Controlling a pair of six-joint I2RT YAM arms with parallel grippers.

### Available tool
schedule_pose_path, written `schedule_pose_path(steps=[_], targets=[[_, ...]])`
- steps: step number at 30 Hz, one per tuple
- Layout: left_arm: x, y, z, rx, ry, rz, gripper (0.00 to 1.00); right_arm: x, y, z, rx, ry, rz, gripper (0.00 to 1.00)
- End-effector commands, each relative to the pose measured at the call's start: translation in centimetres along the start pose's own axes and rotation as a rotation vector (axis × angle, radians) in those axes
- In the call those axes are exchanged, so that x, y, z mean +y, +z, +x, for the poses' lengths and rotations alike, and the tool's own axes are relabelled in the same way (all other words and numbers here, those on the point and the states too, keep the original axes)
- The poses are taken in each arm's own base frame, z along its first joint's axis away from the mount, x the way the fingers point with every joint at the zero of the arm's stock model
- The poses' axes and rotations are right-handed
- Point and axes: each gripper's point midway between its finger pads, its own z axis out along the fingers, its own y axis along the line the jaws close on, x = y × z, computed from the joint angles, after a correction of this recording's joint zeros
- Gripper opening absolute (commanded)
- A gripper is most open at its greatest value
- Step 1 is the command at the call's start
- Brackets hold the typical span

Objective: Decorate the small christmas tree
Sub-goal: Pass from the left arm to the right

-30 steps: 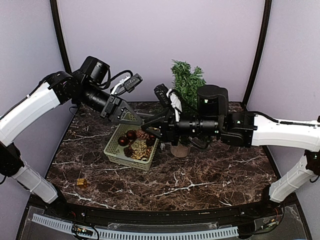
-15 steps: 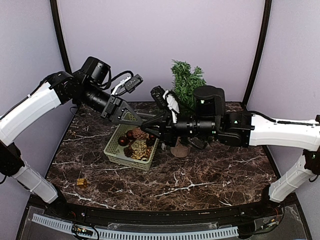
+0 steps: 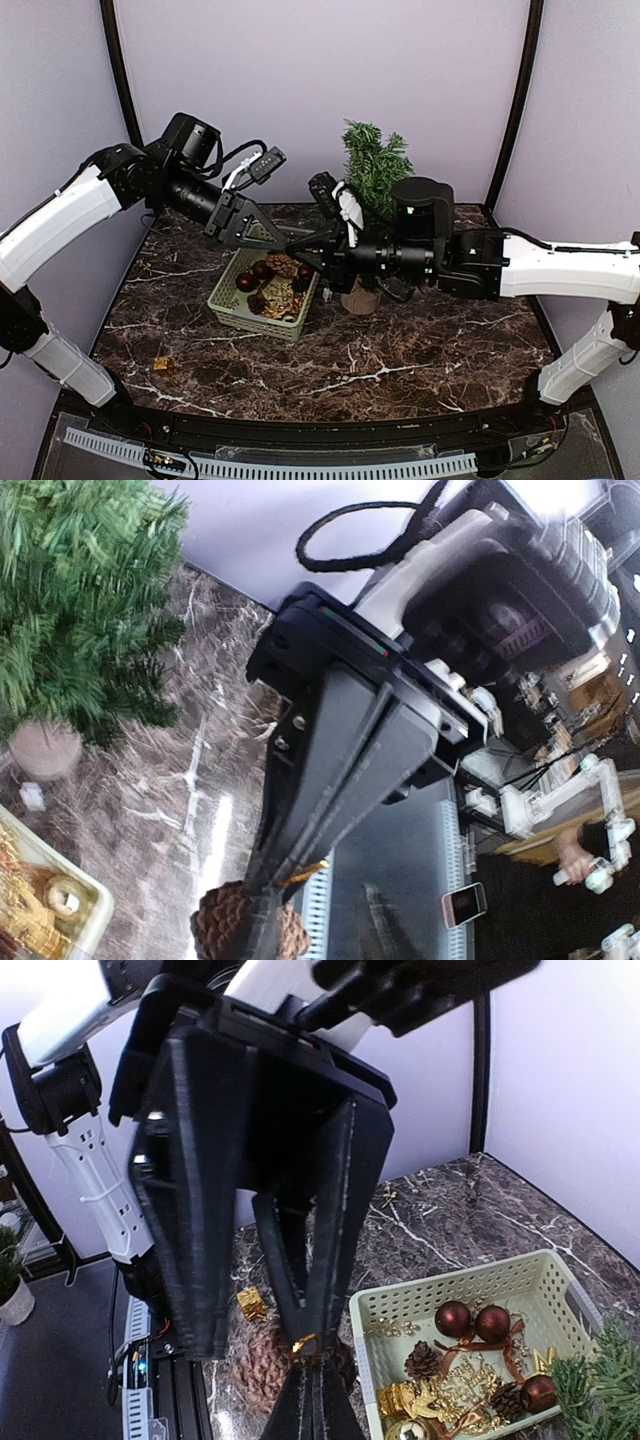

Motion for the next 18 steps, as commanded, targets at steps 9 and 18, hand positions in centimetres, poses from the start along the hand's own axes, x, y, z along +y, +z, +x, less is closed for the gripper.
schedule_pose_path(steps=[9,18], targets=[[-0.1,-2.9,-1.9,-0.298,0.164,-0.169,0.84,-1.0,-3.0,-4.0,-0.222,0.091,0.063,0.0],[0.4,-3.4,-1.3,-0.381,0.199,-0.202,0.86,-1.1,-4.4,-3.9,-0.213,0.145,0.014,0.0]])
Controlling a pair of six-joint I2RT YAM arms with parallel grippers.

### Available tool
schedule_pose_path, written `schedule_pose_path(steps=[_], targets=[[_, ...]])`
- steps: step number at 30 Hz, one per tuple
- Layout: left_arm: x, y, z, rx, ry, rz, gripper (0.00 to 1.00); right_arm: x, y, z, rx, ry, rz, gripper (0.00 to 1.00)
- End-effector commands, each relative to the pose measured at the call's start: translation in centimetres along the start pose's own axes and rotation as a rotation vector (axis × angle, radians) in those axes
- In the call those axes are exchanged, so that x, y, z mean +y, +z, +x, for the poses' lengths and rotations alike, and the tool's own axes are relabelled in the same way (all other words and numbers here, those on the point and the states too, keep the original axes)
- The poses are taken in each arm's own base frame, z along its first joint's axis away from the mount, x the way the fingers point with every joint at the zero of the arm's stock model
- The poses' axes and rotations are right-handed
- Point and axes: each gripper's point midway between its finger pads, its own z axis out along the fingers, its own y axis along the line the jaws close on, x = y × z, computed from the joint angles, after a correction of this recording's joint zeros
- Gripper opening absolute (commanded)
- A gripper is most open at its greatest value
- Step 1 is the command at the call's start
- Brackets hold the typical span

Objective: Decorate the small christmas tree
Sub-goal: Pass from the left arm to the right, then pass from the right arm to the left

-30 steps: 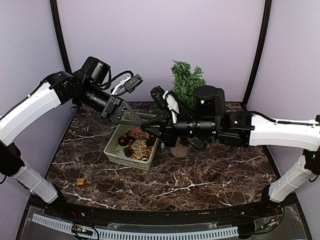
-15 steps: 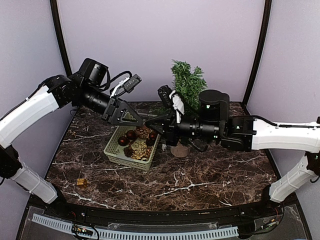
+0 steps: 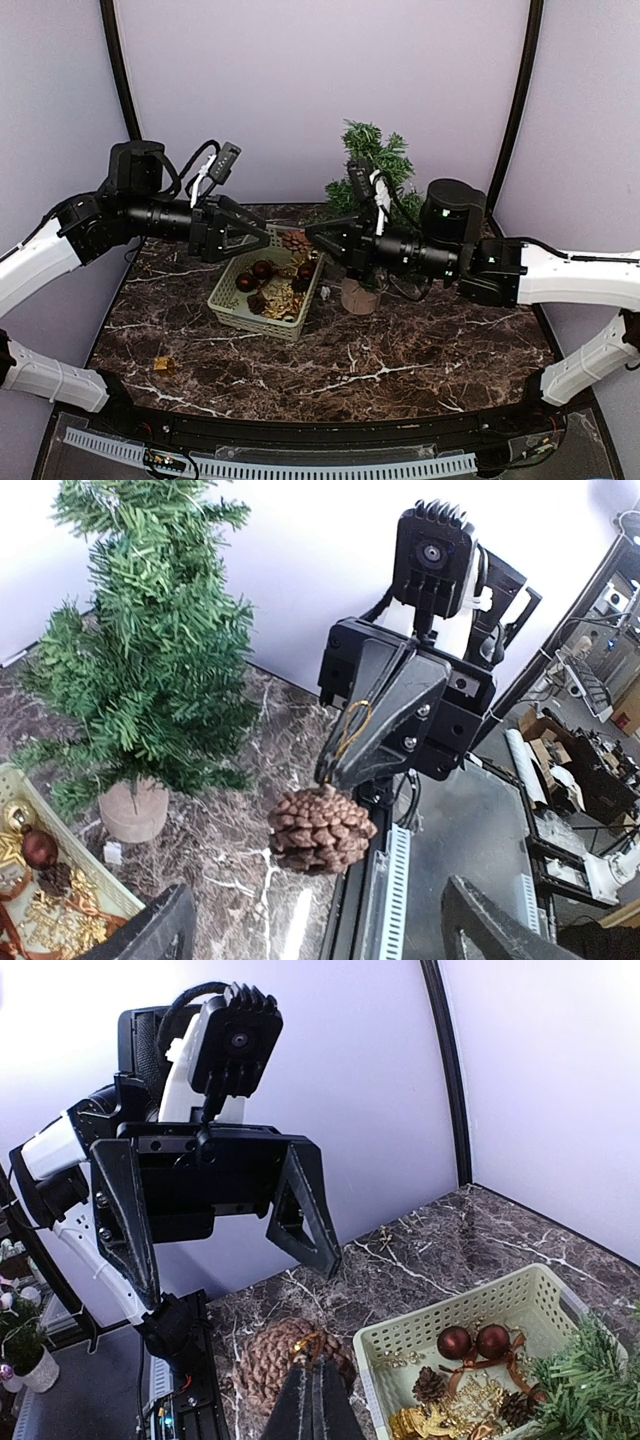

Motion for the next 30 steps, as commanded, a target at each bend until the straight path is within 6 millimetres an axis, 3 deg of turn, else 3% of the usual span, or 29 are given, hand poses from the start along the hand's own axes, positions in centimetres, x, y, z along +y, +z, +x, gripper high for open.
schedule_pose_path(steps=[1,6,9,14,19,26,30], targets=[[0.2,-0.1,-1.6,-0.087,0.041,-0.015,0.85,0.5,-1.6,-1.5,-0.038,0.032,-0.041,0.0],[-0.6,0.6,-1.7,-0.135,0.037,0.075,0.71,-0.2,-2.9,-0.3,0.018,0.08,-0.032,0.0],[-1.2,1.7,-2.0,-0.122,0.056,0.116,0.5,-0.9,-3.4,0.5,0.044,0.096,-0.026,0.0],[-3.5,3.7,-2.8,-0.103,0.138,0.19,0.49,-0.3,-3.9,0.6,0.095,0.094,-0.12,0.0],[-4.2,4.9,-3.6,-0.109,0.148,0.247,0.48,0.6,-4.7,0.8,0.147,0.11,-0.244,0.0],[-5.1,6.8,-3.0,-0.064,0.138,0.329,0.31,1.6,-4.1,1.1,0.188,0.11,-0.327,0.0],[-4.9,7.2,-2.7,-0.051,0.128,0.331,0.3,1.9,-3.9,1.1,0.193,0.114,-0.351,0.0]])
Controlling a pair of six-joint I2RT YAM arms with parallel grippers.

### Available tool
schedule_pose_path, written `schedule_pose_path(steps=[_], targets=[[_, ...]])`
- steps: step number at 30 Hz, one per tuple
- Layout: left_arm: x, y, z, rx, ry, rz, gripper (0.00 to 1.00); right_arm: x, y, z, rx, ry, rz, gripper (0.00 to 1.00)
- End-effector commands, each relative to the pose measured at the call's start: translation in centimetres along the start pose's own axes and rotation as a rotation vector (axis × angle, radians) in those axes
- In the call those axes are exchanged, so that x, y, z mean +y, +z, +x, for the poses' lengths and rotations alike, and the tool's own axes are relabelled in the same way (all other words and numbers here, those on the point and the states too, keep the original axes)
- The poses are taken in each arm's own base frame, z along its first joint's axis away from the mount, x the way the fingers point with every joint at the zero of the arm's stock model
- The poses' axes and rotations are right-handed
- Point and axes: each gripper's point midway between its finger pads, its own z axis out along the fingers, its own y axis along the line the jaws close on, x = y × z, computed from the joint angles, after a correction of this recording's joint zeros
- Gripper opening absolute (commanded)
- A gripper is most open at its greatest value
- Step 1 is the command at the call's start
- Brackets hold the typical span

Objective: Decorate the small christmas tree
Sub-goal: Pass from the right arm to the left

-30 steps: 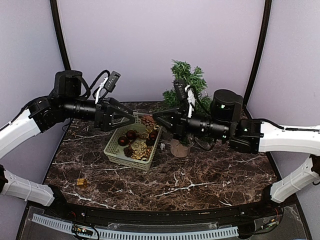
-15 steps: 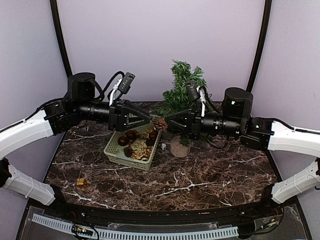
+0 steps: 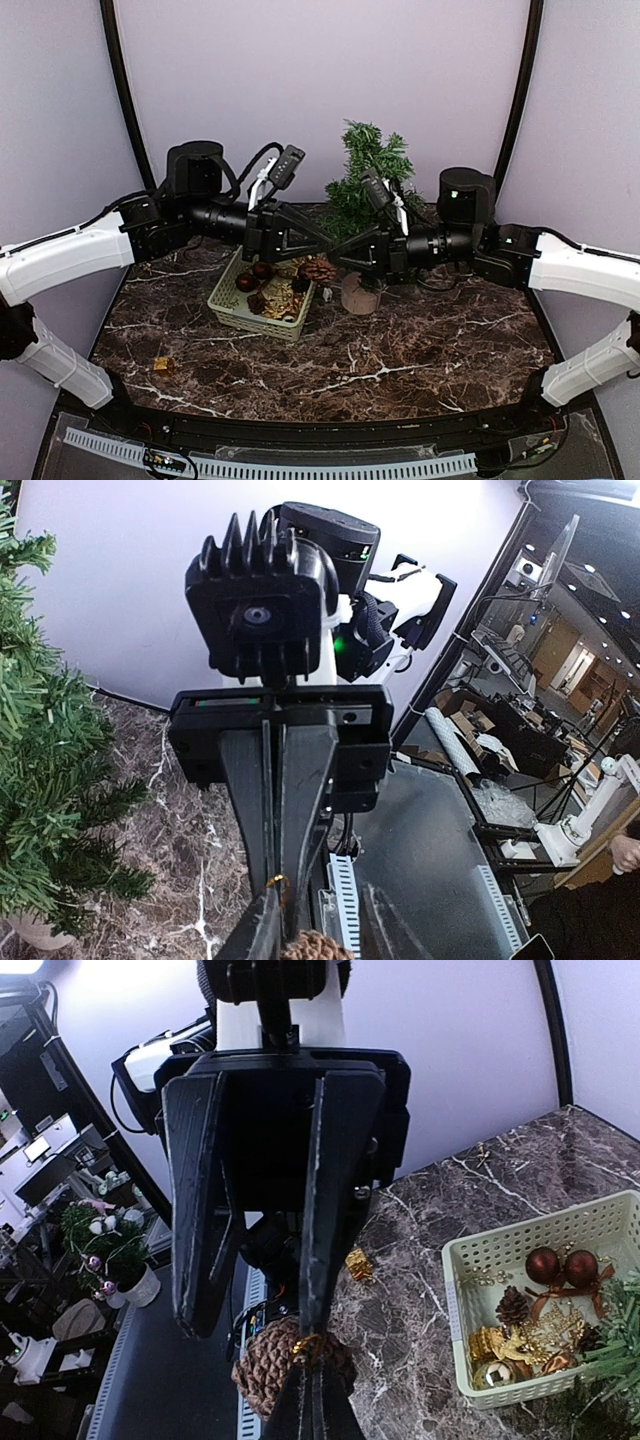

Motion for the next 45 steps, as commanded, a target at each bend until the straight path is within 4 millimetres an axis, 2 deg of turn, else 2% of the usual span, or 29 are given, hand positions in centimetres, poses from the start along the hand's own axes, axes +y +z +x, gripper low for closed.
schedule_pose_path(steps=[1,6,9,11,14,18,23,25,29,31,45], targets=[[-0.9,0.0,-1.2,-0.02,0.041,0.028,0.3,1.3,0.1,-1.4,-0.018,-0.033,-0.071,0.0],[-0.8,0.1,-0.7,-0.003,0.025,0.03,0.29,1.5,0.1,-1.5,-0.016,-0.037,-0.081,0.0],[-0.9,0.1,-0.6,-0.005,0.014,0.039,0.23,1.6,0.0,-1.6,-0.021,-0.04,-0.077,0.0],[-0.8,0.0,-0.5,-0.004,0.009,0.032,0.23,1.6,0.0,-1.7,-0.023,-0.042,-0.075,0.0],[-0.1,-0.1,-0.2,-0.002,0.005,-0.014,0.3,1.7,-0.1,-1.8,-0.024,-0.042,-0.078,0.0],[0.5,-0.4,-0.5,-0.019,0.012,-0.071,0.34,1.7,-0.1,-1.8,-0.021,-0.041,-0.081,0.0],[-0.6,-0.6,-0.7,-0.023,0.007,-0.023,0.35,2.0,-0.3,-2.0,-0.026,-0.047,-0.083,0.0],[-1.2,-0.4,-0.5,-0.014,0.003,0.021,0.33,1.9,-0.3,-1.9,-0.026,-0.045,-0.082,0.0],[-1.8,-0.3,-0.2,0.002,0.0,0.076,0.19,1.9,-0.1,-1.9,-0.025,-0.043,-0.083,0.0],[-1.8,-0.3,-0.1,0.005,0.002,0.081,0.16,2.0,-0.2,-2.1,-0.029,-0.046,-0.089,0.0],[-0.6,-0.2,0.1,0.008,-0.002,0.01,0.16,2.3,0.0,-2.1,-0.027,-0.045,-0.108,0.0]])
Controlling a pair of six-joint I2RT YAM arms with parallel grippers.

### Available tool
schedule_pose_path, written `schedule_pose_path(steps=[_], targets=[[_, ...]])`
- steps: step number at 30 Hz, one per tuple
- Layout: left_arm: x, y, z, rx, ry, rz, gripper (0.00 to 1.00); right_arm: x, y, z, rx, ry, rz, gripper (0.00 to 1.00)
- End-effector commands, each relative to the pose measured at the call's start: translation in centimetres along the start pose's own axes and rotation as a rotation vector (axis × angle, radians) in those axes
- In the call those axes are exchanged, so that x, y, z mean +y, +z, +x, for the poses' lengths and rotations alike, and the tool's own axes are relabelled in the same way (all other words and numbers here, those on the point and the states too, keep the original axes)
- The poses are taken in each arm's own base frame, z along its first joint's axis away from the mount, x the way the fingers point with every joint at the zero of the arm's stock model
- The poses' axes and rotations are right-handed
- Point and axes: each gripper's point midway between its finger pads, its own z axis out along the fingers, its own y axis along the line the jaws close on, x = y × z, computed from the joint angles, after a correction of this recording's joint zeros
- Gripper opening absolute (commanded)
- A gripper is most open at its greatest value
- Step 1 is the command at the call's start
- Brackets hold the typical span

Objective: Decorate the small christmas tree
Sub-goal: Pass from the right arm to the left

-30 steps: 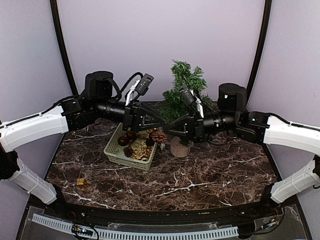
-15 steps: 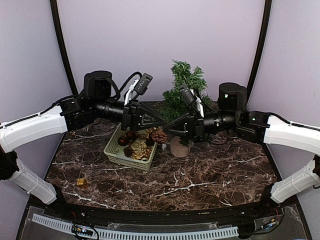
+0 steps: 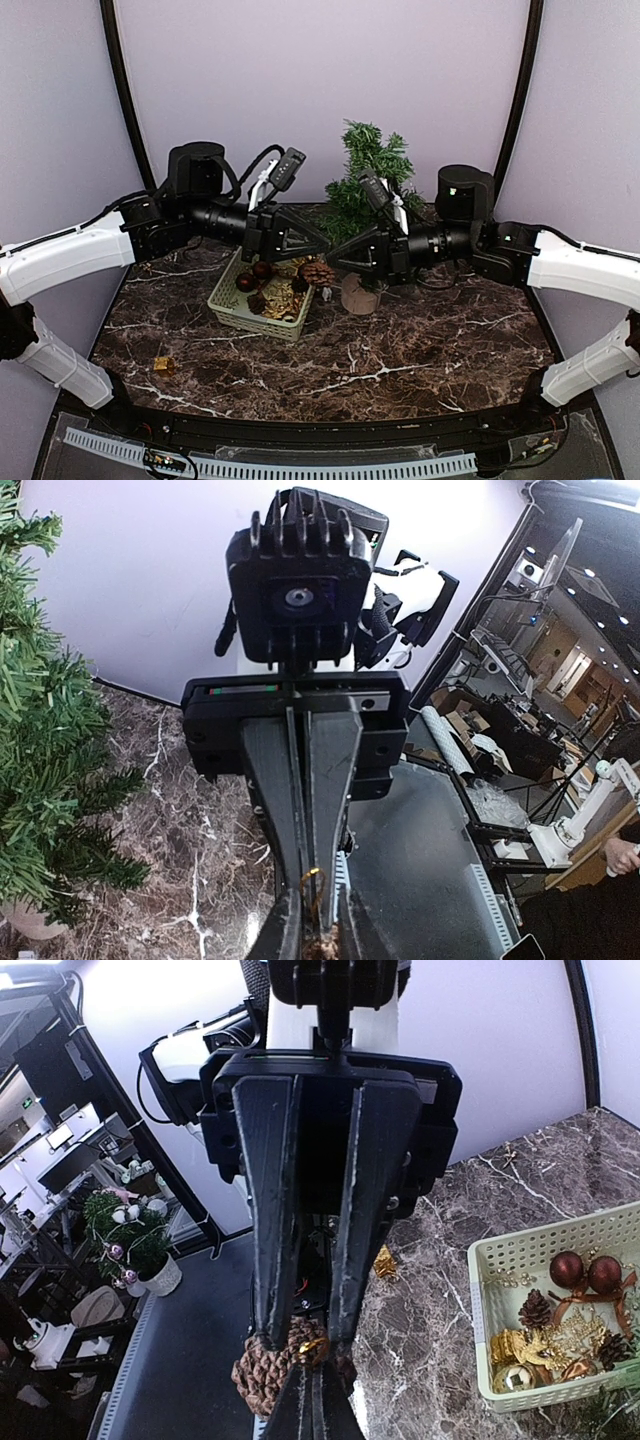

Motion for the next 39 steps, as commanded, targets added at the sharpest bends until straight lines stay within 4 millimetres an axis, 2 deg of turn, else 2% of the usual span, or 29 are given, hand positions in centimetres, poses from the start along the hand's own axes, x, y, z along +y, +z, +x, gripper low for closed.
schedule_pose_path(steps=[1,22,39], targets=[[-0.65,-0.27,-0.37,-0.008,0.029,0.007,0.16,1.17,-0.11,-2.06,-0.046,-0.047,-0.037,0.0],[-1.32,-0.34,-0.58,-0.004,0.041,0.038,0.11,1.23,0.4,-1.78,-0.038,-0.041,-0.049,0.0],[-0.5,-0.18,-0.09,0.012,0.023,0.004,0.16,1.72,0.48,-1.84,-0.044,-0.041,-0.074,0.0]])
